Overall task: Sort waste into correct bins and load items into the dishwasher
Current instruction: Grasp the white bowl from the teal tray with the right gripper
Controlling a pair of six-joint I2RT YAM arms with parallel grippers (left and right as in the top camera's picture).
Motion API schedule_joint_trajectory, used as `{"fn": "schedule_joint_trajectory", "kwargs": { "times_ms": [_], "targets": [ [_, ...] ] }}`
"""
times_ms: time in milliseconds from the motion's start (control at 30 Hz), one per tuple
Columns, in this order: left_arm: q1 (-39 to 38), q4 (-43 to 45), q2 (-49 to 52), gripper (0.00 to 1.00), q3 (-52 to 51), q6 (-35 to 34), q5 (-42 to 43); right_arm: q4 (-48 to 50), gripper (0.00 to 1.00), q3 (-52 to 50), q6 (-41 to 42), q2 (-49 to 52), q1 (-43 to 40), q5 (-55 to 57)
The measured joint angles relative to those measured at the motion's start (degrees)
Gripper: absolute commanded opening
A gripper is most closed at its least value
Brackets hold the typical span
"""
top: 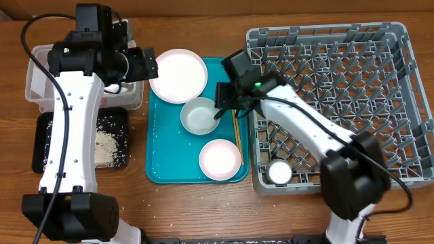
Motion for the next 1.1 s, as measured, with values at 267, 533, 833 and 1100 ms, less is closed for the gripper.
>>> {"fn": "schedule_joint_trajectory", "kwargs": {
  "times_ms": [267, 533, 833, 1100],
  "targets": [
    [0.8, 1.1, 0.0, 1.00, 0.0, 0.0, -10.9, 2.0, 0.27, 0.0, 0.1, 7.1, 0.8, -3.9],
    [0.8, 1.0, 0.0, 1.00, 0.0, 0.0, -12.9, 0.5, 0.04, 0.7, 0.5, 8.0, 0.8, -4.8],
    [0.8, 1.0, 0.0, 1.00, 0.1, 0.0, -13.2, -14.2, 0.04, 12.9, 0.5, 5.7, 0.7, 3.2],
    [0.8, 1.1, 0.0, 1.00, 0.1, 0.0, -13.2, -22.1, 0.04, 21.5, 0.3, -6.8, -1.7, 21.3]
  ]
}}
